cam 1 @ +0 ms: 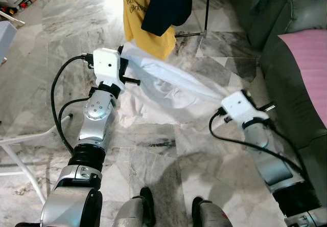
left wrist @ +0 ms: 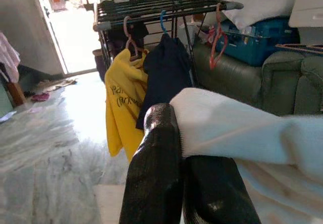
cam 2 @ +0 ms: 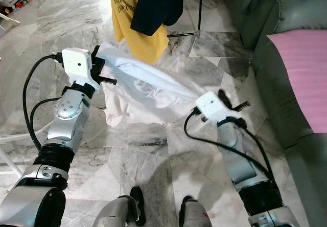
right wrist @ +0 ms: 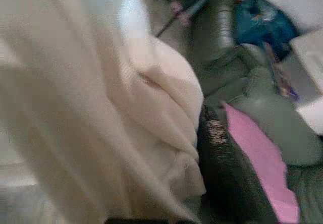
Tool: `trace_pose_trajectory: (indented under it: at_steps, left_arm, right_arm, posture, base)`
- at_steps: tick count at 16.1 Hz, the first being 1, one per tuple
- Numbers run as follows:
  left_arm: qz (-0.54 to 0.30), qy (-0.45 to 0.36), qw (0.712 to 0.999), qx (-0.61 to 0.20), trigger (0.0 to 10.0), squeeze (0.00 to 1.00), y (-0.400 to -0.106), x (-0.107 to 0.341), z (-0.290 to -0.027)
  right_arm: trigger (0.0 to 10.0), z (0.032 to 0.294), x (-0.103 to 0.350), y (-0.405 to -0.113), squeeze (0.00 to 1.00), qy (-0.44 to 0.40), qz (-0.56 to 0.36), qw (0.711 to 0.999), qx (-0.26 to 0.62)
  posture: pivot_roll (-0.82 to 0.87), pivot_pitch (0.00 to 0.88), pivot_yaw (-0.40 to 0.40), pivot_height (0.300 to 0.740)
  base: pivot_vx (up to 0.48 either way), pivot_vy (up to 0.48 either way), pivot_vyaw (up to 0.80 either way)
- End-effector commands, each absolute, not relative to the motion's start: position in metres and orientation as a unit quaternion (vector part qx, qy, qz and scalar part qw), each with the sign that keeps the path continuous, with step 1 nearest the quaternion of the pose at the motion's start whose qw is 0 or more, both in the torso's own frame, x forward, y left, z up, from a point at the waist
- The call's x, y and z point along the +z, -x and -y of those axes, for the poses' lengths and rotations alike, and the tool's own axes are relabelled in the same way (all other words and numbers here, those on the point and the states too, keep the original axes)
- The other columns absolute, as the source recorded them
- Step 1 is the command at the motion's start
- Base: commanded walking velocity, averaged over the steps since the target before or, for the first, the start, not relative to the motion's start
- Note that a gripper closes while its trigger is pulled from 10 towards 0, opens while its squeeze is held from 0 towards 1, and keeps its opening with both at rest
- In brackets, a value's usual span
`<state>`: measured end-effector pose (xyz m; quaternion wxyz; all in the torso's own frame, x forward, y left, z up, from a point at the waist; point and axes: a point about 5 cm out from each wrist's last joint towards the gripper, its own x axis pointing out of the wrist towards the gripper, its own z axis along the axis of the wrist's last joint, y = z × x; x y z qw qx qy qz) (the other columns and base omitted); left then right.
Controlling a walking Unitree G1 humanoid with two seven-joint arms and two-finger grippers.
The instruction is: Hang hanger
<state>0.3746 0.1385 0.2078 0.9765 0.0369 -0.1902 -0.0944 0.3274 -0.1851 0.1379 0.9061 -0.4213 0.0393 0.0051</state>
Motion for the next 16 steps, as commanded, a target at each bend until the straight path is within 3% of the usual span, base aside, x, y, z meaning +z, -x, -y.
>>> trace_pose_trajectory:
  at_steps: [1,5,10,15,16]
  left_arm:
    - [0.201,-0.041,0.976,-0.074,0.0,0.00,-0.375,0.218,-0.147]
    - [0.198,-0.039,0.978,-0.061,0.0,0.00,-0.378,0.222,-0.150]
    - [0.172,-0.040,0.982,-0.067,0.0,0.00,-0.380,0.217,-0.149]
    - [0.146,-0.041,0.985,-0.083,0.0,0.00,-0.382,0.212,-0.144]
    - [0.143,-0.035,0.985,-0.087,0.0,0.00,-0.382,0.212,-0.142]
  right_arm:
    - [10.0,0.184,0.121,-0.321,1.00,0.434,-0.066,0.898,0.038]
    - [10.0,0.185,0.114,-0.320,1.00,0.457,-0.075,0.885,0.049]
    - [10.0,0.204,0.110,-0.315,1.00,0.464,-0.095,0.880,0.038]
    - [10.0,0.196,0.102,-0.310,1.00,0.450,-0.094,0.886,0.061]
    - [10.0,0.186,0.101,-0.309,1.00,0.419,-0.087,0.900,0.084]
  posture:
    - [-0.16,0.293,0.114,0.740]
    - [-0.16,0.292,0.113,0.740]
    - [-0.16,0.288,0.111,0.740]
    - [-0.15,0.282,0.115,0.740]
    - [-0.15,0.281,0.115,0.740]
  base:
    - [0.000,0.000,0.00]
    - [0.000,0.000,0.00]
    - [0.000,0.000,0.00]
    - [0.000,0.000,0.00]
    - [0.000,0.000,0.00]
